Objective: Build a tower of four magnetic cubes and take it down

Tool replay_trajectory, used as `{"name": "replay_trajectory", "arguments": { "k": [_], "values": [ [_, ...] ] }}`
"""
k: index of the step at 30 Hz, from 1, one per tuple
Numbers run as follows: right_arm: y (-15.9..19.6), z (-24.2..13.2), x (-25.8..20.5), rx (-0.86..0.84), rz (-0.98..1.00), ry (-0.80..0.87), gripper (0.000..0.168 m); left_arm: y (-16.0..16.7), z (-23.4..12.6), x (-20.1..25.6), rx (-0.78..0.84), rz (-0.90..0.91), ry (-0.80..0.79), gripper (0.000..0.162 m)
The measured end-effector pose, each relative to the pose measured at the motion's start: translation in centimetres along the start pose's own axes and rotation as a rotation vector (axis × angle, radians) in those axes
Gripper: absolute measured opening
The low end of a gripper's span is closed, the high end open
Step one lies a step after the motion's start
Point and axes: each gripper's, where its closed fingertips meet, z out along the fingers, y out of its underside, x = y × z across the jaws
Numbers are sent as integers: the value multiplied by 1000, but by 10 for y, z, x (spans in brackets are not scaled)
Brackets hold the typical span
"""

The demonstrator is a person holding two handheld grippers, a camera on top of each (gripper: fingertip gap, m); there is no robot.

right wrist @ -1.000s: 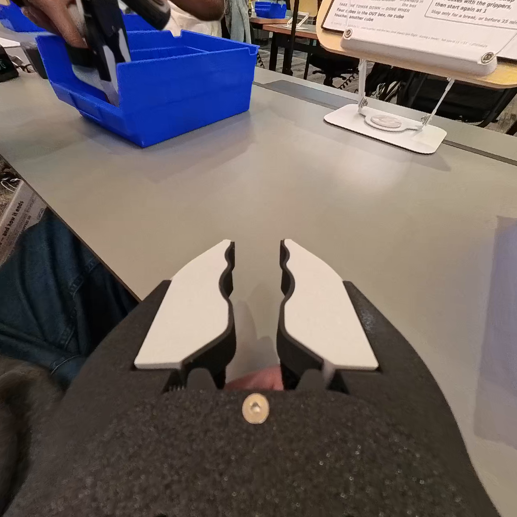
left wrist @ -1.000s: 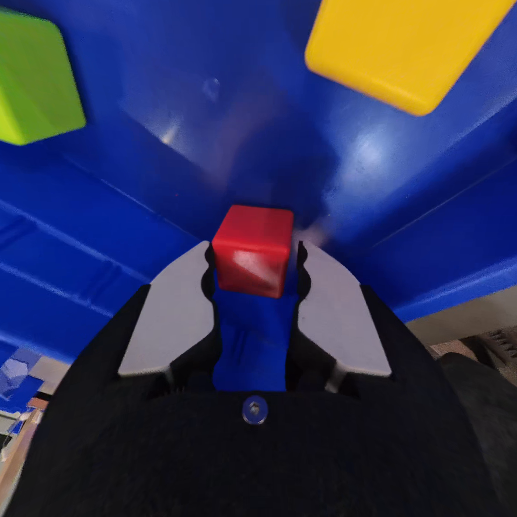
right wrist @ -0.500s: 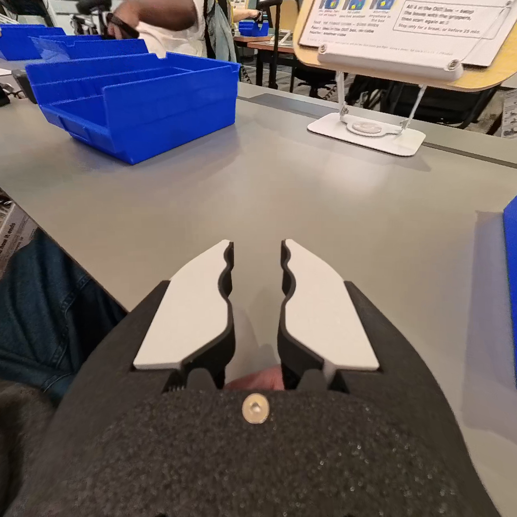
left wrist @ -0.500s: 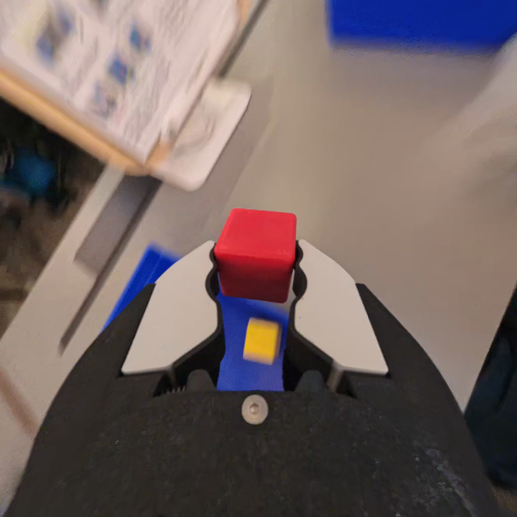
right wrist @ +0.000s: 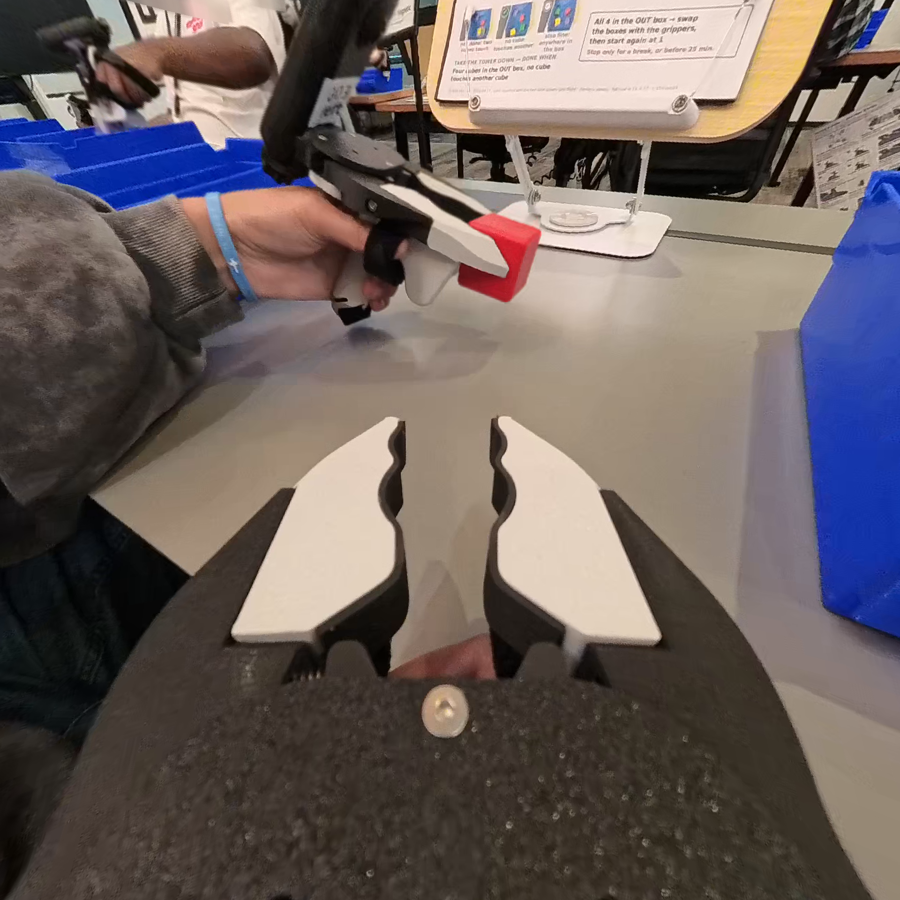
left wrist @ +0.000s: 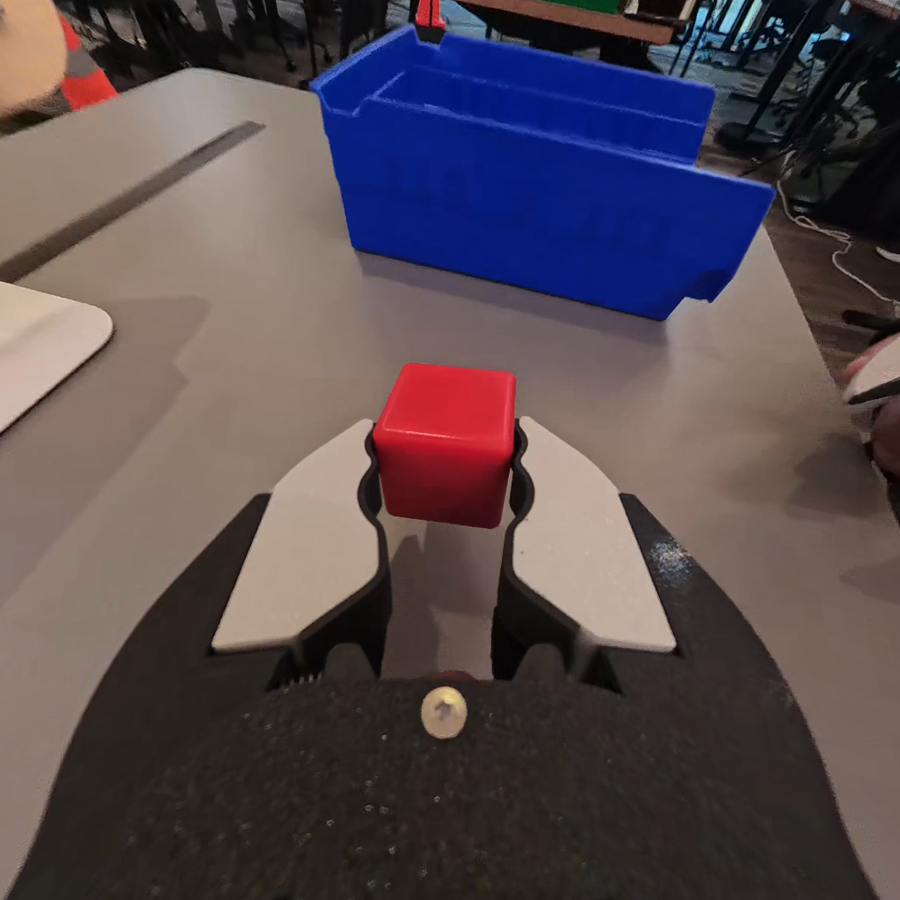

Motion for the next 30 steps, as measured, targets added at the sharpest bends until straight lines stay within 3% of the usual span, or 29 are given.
{"name": "replay_trajectory", "arguments": {
  "k": [13,18,21,23,26,30],
  "values": [
    [3,2,-3,-16,-5,-21,32,51,11,-26,-317,-22,-2,49],
    [4,2,-5,-23,-6,-27,32,55,8,-25,-338,4,-18,50],
    [5,2,-6,-24,-10,-29,32,55,2,-20,-357,-28,-29,68],
    [5,3,-6,-24,-9,-32,32,44,-10,-22,-343,-54,-110,81],
    [6,3,-7,-27,-6,-37,32,1,-39,-7,-194,-144,-208,80],
    [6,4,-8,-30,-8,-42,32,-58,-99,48,80,-164,-298,80]
  ]
}}
